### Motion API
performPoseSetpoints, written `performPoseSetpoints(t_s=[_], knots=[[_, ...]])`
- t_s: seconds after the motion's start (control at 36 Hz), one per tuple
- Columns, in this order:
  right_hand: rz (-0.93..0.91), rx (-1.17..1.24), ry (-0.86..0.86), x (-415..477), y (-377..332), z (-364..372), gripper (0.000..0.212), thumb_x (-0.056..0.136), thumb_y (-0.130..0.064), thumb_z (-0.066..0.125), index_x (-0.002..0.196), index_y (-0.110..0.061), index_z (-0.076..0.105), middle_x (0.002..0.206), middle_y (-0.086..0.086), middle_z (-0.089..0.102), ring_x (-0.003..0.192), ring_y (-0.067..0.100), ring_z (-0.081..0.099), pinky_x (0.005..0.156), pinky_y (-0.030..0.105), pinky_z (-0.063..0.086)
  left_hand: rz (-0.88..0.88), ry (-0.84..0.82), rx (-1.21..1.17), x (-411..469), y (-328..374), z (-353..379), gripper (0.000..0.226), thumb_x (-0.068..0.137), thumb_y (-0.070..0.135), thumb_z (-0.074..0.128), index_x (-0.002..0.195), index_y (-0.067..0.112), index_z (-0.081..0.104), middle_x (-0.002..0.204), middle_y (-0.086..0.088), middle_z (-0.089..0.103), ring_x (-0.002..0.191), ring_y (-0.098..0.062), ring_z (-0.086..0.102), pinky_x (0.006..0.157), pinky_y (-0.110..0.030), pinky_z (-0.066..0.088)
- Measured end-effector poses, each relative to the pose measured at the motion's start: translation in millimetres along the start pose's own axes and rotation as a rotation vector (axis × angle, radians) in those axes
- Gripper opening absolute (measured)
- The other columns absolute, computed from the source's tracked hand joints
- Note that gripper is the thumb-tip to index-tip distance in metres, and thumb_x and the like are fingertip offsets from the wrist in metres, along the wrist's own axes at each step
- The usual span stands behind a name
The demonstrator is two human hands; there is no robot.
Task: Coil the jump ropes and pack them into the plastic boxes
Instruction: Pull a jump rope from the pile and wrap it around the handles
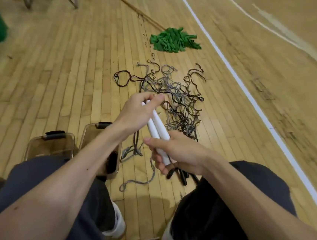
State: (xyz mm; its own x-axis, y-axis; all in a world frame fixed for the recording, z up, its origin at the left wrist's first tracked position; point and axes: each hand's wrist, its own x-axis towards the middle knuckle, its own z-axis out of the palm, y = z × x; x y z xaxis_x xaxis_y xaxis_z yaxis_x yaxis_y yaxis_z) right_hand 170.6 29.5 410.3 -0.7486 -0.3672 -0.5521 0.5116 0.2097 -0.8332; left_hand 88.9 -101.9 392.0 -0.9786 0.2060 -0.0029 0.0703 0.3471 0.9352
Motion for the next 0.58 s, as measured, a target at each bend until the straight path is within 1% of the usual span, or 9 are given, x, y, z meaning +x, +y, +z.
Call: performPoseSetpoints(t_s=[0.06,0.14,0.25,0.31,0.39,0.44,0.5,0.56,0.58], knots=[[0.023,0.056,0.015,2,9,6,0.029,0.101,-0.028,0.061,0.082,-0.012,0.047,0.056,0.002,0.043,0.043,0.015,0.041,0.046,0.025,0.036,-0.016,-0.007,0.009,0,-5,-3,0.048,0.098,0.052,0.052,0.058,0.027,0.048,0.065,0.024,0.023,0.051,-0.002,0.035,0.063,-0.034,0.03],[0.027,0.132,0.061,1,18,1,0.031,0.102,-0.033,0.06,0.081,-0.016,0.045,0.059,-0.002,0.031,0.046,0.012,0.026,0.042,0.021,0.026,-0.037,-0.062,0.017,0,-5,0,0.051,0.1,0.057,0.043,0.071,0.015,0.049,0.058,0.009,0.031,0.05,-0.012,0.031,0.057,-0.033,0.027],[0.034,0.224,0.014,-5,19,-4,0.031,0.099,-0.04,0.058,0.082,-0.017,0.047,0.062,-0.003,0.022,0.046,0.009,0.018,0.037,0.018,0.023,-0.137,-0.159,-0.231,-7,7,-3,0.055,0.103,0.055,0.034,0.072,0.014,0.054,0.052,0.008,0.04,0.044,-0.009,0.033,0.046,-0.025,0.027],[0.019,0.265,-0.03,-9,20,-6,0.034,0.095,-0.043,0.059,0.077,-0.019,0.045,0.061,-0.003,0.02,0.045,0.008,0.016,0.037,0.017,0.02,-0.16,-0.205,-0.364,-11,11,-5,0.059,0.103,0.057,0.027,0.074,0.014,0.054,0.053,0.008,0.044,0.046,-0.008,0.036,0.046,-0.023,0.027],[-0.022,0.315,-0.094,-14,18,-6,0.037,0.087,-0.046,0.061,0.064,-0.024,0.044,0.059,-0.004,0.019,0.045,0.008,0.015,0.038,0.017,0.018,-0.193,-0.204,-0.521,-16,11,-6,0.063,0.1,0.064,0.022,0.081,0.013,0.054,0.061,0.004,0.048,0.055,-0.011,0.041,0.053,-0.026,0.032],[-0.049,0.353,-0.107,-18,16,-8,0.038,0.087,-0.045,0.06,0.059,-0.025,0.044,0.058,-0.005,0.018,0.044,0.007,0.015,0.038,0.017,0.017,-0.199,-0.182,-0.557,-20,9,0,0.067,0.097,0.069,0.021,0.084,0.014,0.056,0.069,-0.002,0.049,0.062,-0.015,0.044,0.059,-0.028,0.038],[-0.075,0.372,-0.101,-21,13,-10,0.039,0.088,-0.044,0.058,0.058,-0.025,0.044,0.057,-0.005,0.019,0.043,0.007,0.017,0.039,0.018,0.017,-0.225,-0.203,-0.516,-26,7,10,0.076,0.089,0.076,0.021,0.093,0.012,0.061,0.08,-0.016,0.055,0.073,-0.028,0.054,0.073,-0.034,0.047],[-0.104,0.393,-0.076,-23,11,-12,0.037,0.09,-0.04,0.058,0.062,-0.021,0.044,0.055,-0.003,0.023,0.042,0.009,0.025,0.04,0.019,0.024,-0.3,-0.25,-0.472,-35,4,22,0.082,0.083,0.078,0.025,0.103,0.01,0.066,0.099,-0.025,0.068,0.095,-0.04,0.065,0.095,-0.045,0.051],[-0.121,0.406,-0.057,-24,11,-13,0.034,0.092,-0.036,0.059,0.067,-0.018,0.044,0.054,-0.001,0.027,0.041,0.011,0.033,0.041,0.021,0.031,-0.327,-0.268,-0.451,-38,2,27,0.08,0.087,0.077,0.026,0.105,0.011,0.067,0.099,-0.024,0.072,0.094,-0.039,0.069,0.094,-0.048,0.054]])
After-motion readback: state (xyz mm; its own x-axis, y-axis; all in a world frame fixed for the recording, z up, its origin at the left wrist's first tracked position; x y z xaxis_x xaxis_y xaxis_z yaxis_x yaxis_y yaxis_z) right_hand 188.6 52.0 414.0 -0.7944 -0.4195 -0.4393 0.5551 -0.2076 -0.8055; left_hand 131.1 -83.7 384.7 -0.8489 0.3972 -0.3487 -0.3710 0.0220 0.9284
